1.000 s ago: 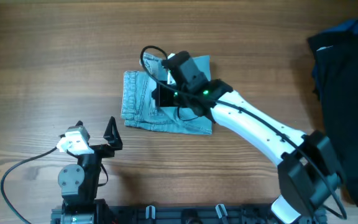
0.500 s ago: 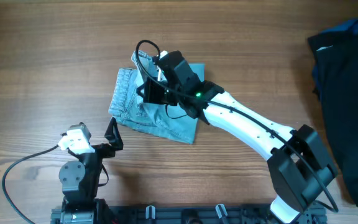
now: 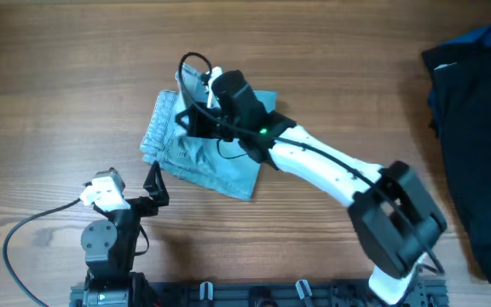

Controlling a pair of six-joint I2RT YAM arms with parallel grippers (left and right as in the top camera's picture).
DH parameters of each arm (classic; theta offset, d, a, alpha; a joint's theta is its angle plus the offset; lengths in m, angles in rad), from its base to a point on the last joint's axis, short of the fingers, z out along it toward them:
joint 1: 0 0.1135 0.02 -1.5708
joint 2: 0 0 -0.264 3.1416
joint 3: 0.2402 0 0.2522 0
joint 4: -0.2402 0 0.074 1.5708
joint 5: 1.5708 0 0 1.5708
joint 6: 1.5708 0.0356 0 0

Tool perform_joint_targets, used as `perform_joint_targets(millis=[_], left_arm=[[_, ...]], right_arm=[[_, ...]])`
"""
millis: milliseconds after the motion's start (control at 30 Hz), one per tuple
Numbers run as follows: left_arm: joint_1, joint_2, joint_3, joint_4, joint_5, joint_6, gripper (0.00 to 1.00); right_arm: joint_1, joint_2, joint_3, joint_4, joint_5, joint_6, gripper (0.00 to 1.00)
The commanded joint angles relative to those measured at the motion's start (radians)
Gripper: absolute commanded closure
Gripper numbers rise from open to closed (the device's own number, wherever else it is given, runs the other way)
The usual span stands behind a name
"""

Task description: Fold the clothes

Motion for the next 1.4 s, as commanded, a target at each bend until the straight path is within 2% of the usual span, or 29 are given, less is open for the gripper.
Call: perform_joint_targets(millis=[0, 33, 67, 133, 300, 433, 567, 633, 800, 1000, 1367], left_arm=[[0.008, 0.001, -0.006, -0.002, 0.009, -0.009, 0.00], [0.008, 0.001, -0.006, -0.002, 0.009, -0.009, 0.00], [0.008, 0.001, -0.006, -0.002, 0.009, -0.009, 0.00], [0.008, 0.001, -0.006, -0.002, 0.009, -0.009, 0.00], [0.008, 0.001, -0.006, -0.002, 0.009, -0.009, 0.00], [0.008, 0.001, -0.006, -0.002, 0.009, -0.009, 0.00], [0.008, 0.001, -0.006, -0.002, 0.009, -0.009, 0.00], [0.008, 0.001, -0.006, -0.002, 0.009, -0.009, 0.00], [0.008, 0.001, -0.006, -0.002, 0.009, -0.009, 0.00], [0.008, 0.001, -0.006, -0.001, 0.009, -0.009, 0.00], [0.008, 0.001, -0.006, -0.001, 0.009, -0.009, 0.00]], right_arm=[[0.035, 0.055, 0.018, 0.036, -0.043, -0.004, 0.46], [0.036, 0.063, 0.018, 0.032, -0.043, -0.007, 0.25], [0.035, 0.068, 0.018, 0.031, -0.044, -0.028, 0.13], [0.023, 0.061, 0.018, 0.017, -0.044, -0.097, 0.02], [-0.075, -0.053, 0.018, -0.121, -0.027, -0.165, 0.01], [-0.243, -0.234, 0.018, -0.444, 0.015, -0.298, 0.01], [-0.335, -0.240, 0.013, -0.686, 0.014, -0.428, 0.00], [-0.352, -0.215, -0.016, -0.727, -0.009, -0.471, 0.00], [-0.352, -0.138, -0.118, -0.601, -0.181, -0.428, 0.01], [-0.352, -0.061, -0.179, -0.536, -0.229, -0.355, 0.00], [-0.294, -0.059, -0.303, -0.336, -0.227, -0.156, 0.00]])
